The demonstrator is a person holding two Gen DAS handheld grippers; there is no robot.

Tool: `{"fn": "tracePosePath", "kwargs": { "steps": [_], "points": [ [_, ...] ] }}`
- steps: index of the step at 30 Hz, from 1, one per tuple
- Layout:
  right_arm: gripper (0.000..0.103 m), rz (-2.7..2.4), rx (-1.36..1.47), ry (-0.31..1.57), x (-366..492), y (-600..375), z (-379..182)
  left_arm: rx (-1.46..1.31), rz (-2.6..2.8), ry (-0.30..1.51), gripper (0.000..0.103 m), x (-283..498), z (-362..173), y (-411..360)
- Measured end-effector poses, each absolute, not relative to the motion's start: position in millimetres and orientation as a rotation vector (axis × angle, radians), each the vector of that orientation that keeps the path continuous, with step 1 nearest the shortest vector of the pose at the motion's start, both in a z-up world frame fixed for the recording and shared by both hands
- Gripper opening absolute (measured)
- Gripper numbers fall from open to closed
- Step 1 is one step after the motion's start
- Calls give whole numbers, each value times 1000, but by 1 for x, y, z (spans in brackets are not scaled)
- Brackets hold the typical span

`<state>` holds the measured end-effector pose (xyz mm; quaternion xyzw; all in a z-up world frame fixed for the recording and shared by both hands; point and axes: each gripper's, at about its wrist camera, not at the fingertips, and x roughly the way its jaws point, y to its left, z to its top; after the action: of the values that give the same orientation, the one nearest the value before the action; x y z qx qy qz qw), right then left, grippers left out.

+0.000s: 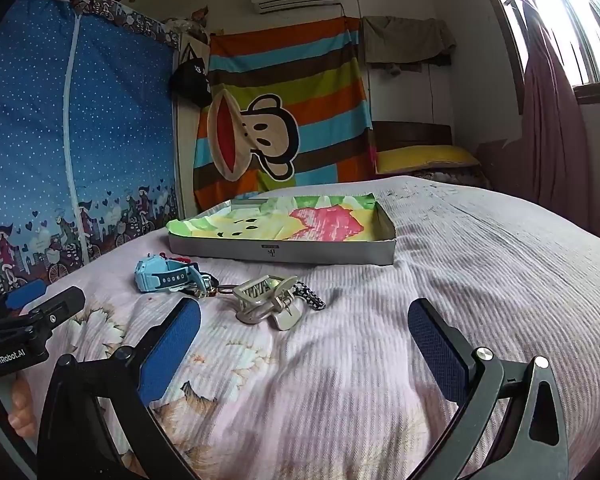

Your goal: Organize jewelry

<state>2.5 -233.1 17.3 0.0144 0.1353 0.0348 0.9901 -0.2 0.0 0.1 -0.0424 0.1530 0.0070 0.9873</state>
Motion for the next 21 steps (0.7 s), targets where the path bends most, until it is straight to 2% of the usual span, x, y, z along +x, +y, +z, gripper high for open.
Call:
{"fn": "tracePosePath", "kwargs": {
  "steps": [21],
  "points": [
    [102,79,24,262,-2,-228,21,-80,17,307,103,0,0,-1]
  ]
}}
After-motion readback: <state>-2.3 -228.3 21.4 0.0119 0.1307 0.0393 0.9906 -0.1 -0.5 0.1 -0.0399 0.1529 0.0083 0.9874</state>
